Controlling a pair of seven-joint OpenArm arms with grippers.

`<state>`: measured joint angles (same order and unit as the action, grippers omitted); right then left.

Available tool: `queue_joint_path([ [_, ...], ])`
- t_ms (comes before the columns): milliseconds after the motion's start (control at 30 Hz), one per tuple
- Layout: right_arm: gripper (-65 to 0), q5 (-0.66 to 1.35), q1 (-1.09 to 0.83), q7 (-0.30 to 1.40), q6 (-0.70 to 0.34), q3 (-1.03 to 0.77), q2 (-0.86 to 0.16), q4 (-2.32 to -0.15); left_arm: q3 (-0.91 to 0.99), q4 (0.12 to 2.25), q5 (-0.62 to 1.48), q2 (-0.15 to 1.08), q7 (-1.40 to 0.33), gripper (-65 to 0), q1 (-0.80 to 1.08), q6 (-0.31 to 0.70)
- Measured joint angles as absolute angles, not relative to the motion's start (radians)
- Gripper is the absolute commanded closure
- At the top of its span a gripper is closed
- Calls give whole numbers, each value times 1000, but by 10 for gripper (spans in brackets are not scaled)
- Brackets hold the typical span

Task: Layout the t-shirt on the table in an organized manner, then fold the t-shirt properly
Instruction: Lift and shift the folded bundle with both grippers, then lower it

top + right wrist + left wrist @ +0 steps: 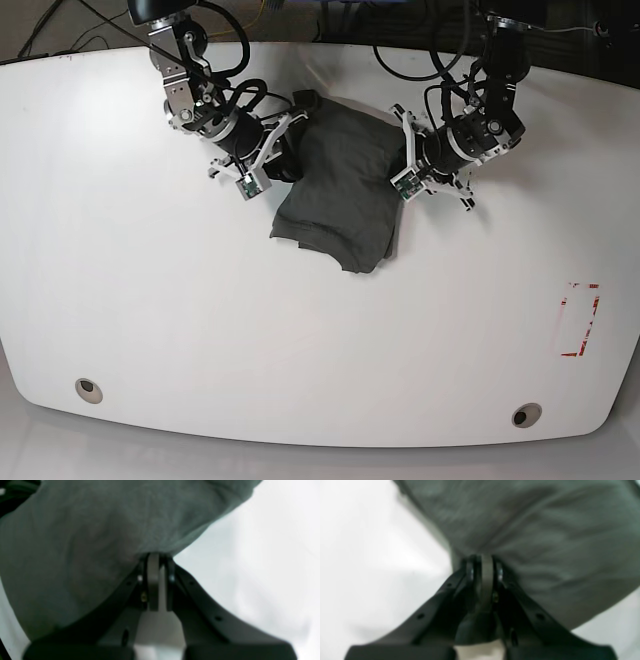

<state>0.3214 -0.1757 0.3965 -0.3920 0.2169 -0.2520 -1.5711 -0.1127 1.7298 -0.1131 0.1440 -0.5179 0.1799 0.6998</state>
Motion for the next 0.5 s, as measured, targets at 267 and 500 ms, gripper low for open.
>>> queue_joint_path([
  [267,-30,321,-133,424,-384,215,-281,-1611,-113,1795,-113,146,-510,-21,237,698],
  [500,-30,321,-120,450,-385,212,-294,-1661,-109,1846,-113,168,-516,-21,267,704],
])
